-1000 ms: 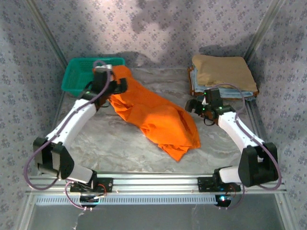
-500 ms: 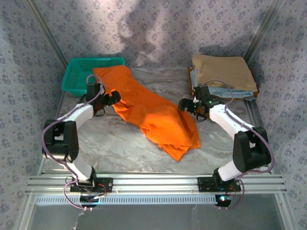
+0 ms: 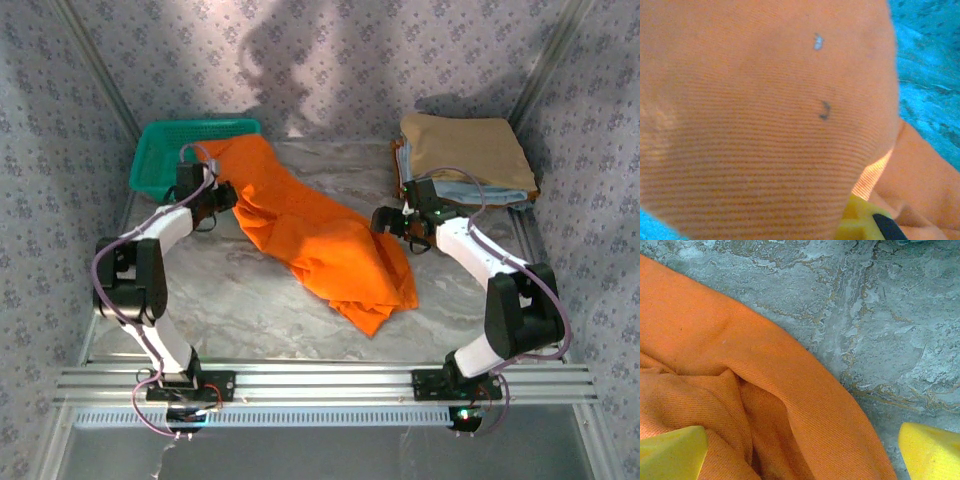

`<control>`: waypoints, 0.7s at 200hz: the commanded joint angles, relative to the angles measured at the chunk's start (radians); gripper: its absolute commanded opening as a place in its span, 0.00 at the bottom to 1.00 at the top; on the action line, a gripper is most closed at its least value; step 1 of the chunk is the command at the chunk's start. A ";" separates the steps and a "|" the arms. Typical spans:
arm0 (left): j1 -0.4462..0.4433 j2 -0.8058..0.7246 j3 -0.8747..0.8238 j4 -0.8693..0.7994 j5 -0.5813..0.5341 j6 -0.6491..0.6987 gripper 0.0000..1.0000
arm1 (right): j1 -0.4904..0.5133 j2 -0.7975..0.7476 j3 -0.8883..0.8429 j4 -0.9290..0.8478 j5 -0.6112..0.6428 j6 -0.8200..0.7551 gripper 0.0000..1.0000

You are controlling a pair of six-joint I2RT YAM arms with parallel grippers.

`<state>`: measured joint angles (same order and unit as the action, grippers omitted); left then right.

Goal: Fold and stack the trousers

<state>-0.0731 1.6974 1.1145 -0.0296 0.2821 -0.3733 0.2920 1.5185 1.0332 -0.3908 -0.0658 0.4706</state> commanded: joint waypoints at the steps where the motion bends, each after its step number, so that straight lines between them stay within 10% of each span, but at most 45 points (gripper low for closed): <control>1: -0.021 -0.121 0.083 -0.053 -0.019 0.055 0.00 | 0.011 -0.028 0.022 -0.020 0.014 -0.012 1.00; 74: -0.117 -0.208 0.254 -0.151 -0.124 0.153 0.00 | 0.015 -0.037 0.023 -0.022 0.009 -0.009 1.00; 140: -0.452 -0.232 0.483 -0.245 -0.221 0.335 0.00 | -0.013 -0.095 -0.013 -0.025 0.035 0.011 1.00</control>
<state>-0.4259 1.5326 1.5139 -0.3061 0.0998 -0.1421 0.2947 1.4628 1.0328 -0.3939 -0.0555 0.4717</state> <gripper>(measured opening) 0.057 0.996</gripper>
